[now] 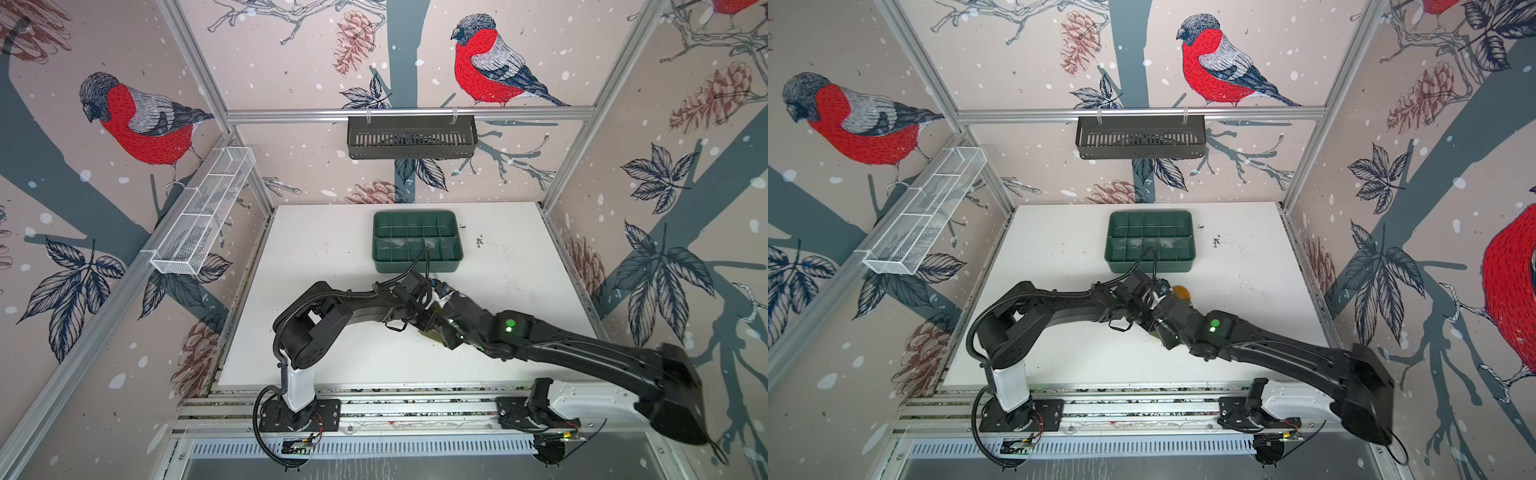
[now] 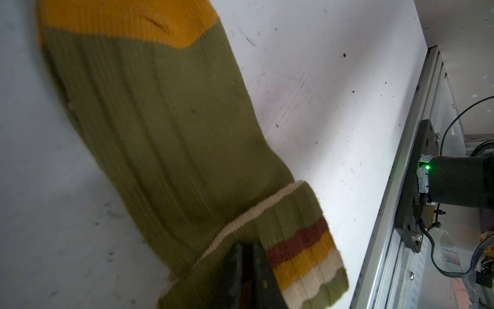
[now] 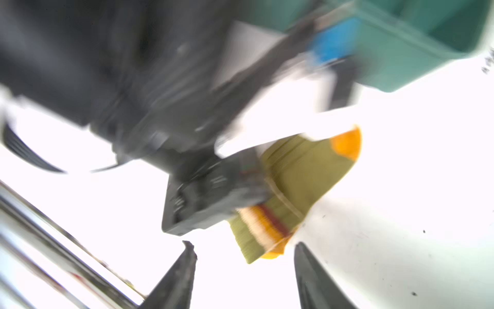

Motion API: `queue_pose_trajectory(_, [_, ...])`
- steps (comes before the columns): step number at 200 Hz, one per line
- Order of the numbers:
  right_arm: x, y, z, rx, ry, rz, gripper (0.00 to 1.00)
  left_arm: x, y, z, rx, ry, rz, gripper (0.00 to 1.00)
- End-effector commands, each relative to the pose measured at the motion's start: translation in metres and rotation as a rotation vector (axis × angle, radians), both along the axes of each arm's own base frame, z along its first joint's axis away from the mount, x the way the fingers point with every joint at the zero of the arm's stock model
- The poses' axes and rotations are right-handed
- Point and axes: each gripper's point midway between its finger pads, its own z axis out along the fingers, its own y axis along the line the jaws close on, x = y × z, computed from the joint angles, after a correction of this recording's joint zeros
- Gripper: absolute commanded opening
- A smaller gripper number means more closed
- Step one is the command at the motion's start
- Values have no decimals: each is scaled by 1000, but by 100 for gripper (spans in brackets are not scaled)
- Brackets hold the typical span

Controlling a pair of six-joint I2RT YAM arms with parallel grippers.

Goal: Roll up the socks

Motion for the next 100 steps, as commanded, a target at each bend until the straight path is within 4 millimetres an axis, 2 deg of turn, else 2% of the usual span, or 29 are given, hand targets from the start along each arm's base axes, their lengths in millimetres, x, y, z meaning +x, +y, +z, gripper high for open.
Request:
queue_pose_trajectory(1, [0,-2,21,298,89,-30,45,-5,13,-10,76,-8,-13,12])
queue_pose_trajectory(14, [9,-17,14,396,163,-90,27,-2,15,-8,92,-45,-15,12])
queue_pose_trajectory(19, [12,-23,10,417,191,-113,25,-1,17,-7,102,-63,-18,12])
queue_pose_trajectory(44, [16,-23,-8,517,291,-122,23,2,20,-6,148,-153,-52,12])
queue_pose_trajectory(71, [17,-13,-31,488,401,-74,20,-1,17,-5,207,-238,-99,11])
queue_pose_trajectory(100, [20,1,-38,523,455,-27,19,-5,9,-5,236,-291,-145,11])
